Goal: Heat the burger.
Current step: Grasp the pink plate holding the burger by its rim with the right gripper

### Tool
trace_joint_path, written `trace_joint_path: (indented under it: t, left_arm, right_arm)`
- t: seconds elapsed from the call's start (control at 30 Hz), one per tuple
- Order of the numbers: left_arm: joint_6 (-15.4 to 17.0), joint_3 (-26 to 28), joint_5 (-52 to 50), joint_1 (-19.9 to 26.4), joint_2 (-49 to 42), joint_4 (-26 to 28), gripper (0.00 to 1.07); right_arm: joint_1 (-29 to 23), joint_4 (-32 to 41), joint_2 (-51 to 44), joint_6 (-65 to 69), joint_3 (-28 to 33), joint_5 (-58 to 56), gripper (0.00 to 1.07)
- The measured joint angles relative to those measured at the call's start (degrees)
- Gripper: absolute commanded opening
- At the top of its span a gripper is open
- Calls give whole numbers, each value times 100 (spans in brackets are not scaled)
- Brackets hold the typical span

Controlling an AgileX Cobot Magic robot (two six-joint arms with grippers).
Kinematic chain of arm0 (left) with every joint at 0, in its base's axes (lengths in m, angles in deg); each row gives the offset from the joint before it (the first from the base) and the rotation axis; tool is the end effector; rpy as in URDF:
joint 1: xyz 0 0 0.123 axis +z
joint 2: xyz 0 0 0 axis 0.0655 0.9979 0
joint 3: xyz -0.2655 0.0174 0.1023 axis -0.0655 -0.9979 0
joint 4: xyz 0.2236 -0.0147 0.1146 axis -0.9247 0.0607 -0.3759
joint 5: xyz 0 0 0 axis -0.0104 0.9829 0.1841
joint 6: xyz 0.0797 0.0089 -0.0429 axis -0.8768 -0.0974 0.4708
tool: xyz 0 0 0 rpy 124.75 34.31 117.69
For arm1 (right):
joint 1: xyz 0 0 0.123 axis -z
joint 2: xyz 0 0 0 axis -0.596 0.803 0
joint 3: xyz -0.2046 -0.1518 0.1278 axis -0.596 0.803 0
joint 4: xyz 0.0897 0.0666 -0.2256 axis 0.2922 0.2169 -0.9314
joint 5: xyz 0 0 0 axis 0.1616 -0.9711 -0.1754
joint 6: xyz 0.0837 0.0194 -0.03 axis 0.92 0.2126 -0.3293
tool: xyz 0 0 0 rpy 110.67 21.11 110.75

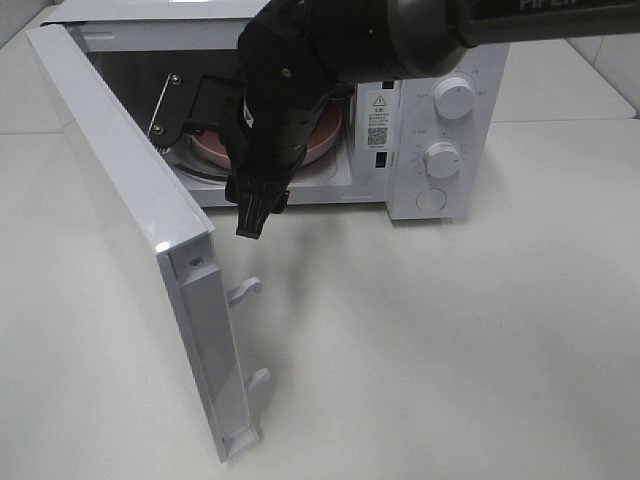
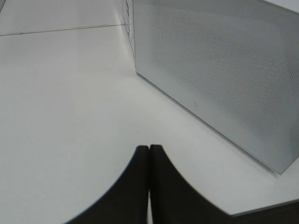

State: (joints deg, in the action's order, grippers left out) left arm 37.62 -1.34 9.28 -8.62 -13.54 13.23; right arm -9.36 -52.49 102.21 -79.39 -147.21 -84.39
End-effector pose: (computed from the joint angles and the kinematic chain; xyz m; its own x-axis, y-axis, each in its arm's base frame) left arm -0.0066 -0.0011 0.2795 -0.4306 0.0900 -0.8980 0.2360 0.9716 -0.0157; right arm 0.3404 0.3235 0.1923 0.0016 -0.9509 -0.3094 -0.8331 0.1699 -0.5263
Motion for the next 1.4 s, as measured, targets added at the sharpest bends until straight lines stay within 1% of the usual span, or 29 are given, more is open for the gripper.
trace_joint_path:
  t: [0.03, 0.13, 0.6, 0.7, 0.77, 0.83, 1.07, 1.4]
  left_arm:
    - [0, 0, 0, 0, 0, 0, 0]
    - [0, 0, 0, 0, 0, 0, 0]
    - [0, 0, 0, 0, 0, 0, 0]
    - [0, 0, 0, 0, 0, 0, 0]
    - [0, 0, 0, 0, 0, 0, 0]
    - [0, 0, 0, 0, 0, 0, 0]
    - [0, 0, 0, 0, 0, 0, 0]
    - [0, 0, 0, 0, 0, 0, 0]
  right_arm:
    - [0, -183, 86, 138, -80, -6, 63]
    - [0, -344, 189, 350, -183, -11, 63]
    - [0, -458, 212, 470, -223, 6, 63]
    - [0, -561, 212, 521, -223, 52, 65]
    - [0, -745, 212, 682, -223, 269, 70]
    - [0, -871, 212, 819, -223, 424, 71]
    - [0, -1106, 252, 917, -235, 739, 72]
    - [0, -1375, 796, 1008, -464, 808, 72]
